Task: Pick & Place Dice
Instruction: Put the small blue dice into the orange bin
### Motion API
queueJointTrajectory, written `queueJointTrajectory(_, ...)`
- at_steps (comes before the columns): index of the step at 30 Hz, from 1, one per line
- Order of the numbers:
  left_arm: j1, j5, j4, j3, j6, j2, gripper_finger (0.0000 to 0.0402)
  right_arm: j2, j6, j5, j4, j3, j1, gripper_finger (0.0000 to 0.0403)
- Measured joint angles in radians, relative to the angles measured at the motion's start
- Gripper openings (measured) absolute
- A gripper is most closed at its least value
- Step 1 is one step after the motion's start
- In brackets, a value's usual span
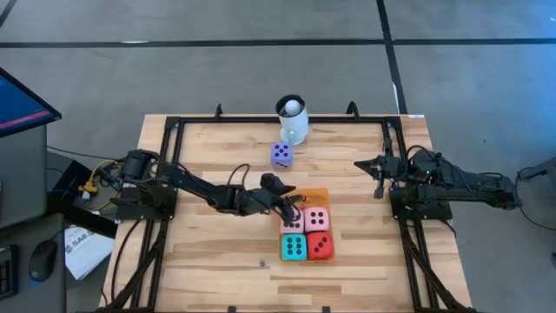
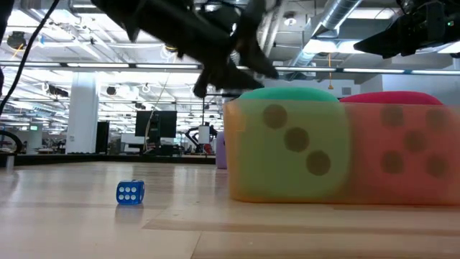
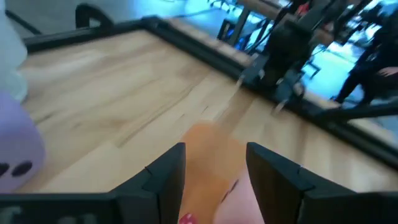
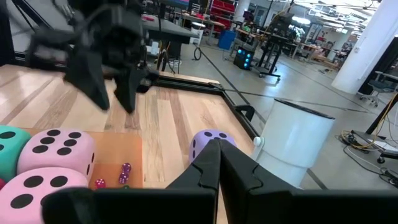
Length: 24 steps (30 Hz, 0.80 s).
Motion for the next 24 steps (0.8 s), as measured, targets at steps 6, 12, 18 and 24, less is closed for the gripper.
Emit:
queueJointTrajectory(6,0.000,0.042,-0.001,0.000,0.054,-0.110,0.0152,0.000,0.000,0.000,0.000,0.000,0.000,0.0000)
queueJointTrajectory(12,0.000,0.042,-0.003,0.000,0.056,-0.154,0.0148,0.000,0.000,0.000,0.000,0.000,0.000,0.0000)
queueJointTrajectory(18,-0.008,0.042,0.001,0.000,0.056,-0.154,0.0147,0.000,0.000,0.000,0.000,0.000,0.000,0.0000)
queueJointTrajectory(24,-0.008,0.042,0.085,-0.001,0.058,-0.154,0.0145,0.000,0.000,0.000,0.000,0.000,0.000,0.0000)
